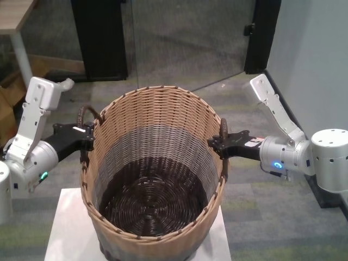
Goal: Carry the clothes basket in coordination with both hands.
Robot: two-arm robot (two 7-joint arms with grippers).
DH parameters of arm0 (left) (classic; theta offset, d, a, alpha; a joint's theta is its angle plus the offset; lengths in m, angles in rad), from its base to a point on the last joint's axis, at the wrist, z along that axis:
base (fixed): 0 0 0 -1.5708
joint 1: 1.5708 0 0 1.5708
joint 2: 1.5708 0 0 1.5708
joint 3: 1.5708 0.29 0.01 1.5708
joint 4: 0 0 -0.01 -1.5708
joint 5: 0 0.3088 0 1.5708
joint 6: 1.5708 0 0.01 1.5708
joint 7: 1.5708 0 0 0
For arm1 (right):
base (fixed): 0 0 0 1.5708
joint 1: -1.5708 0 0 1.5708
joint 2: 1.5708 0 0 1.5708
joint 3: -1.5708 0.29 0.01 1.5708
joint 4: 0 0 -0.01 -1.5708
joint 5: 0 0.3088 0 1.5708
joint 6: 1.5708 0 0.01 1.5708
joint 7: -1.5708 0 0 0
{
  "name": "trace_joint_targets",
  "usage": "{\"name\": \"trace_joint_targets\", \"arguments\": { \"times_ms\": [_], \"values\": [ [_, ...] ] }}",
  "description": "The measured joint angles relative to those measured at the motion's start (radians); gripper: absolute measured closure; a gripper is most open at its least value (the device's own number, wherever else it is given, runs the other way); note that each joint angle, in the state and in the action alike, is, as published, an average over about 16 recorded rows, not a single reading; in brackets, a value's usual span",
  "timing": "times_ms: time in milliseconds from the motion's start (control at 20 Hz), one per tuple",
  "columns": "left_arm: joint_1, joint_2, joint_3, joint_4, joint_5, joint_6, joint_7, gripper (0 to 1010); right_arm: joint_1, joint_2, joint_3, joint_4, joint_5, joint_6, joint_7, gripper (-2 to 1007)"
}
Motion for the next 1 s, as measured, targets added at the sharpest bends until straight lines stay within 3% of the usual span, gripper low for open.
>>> {"name": "trace_joint_targets", "arguments": {
  "times_ms": [300, 1000],
  "values": [
    [-0.001, 0.001, 0.002, -0.002, 0.002, 0.0, 0.001, 773, 0.0, 0.001, 0.0, -0.001, 0.0, -0.001, 0.0, 680],
    [-0.001, 0.002, 0.003, -0.006, 0.007, 0.004, 0.009, 221, 0.0, 0.003, 0.001, -0.002, 0.0, -0.001, 0.002, 152]
  ]
}}
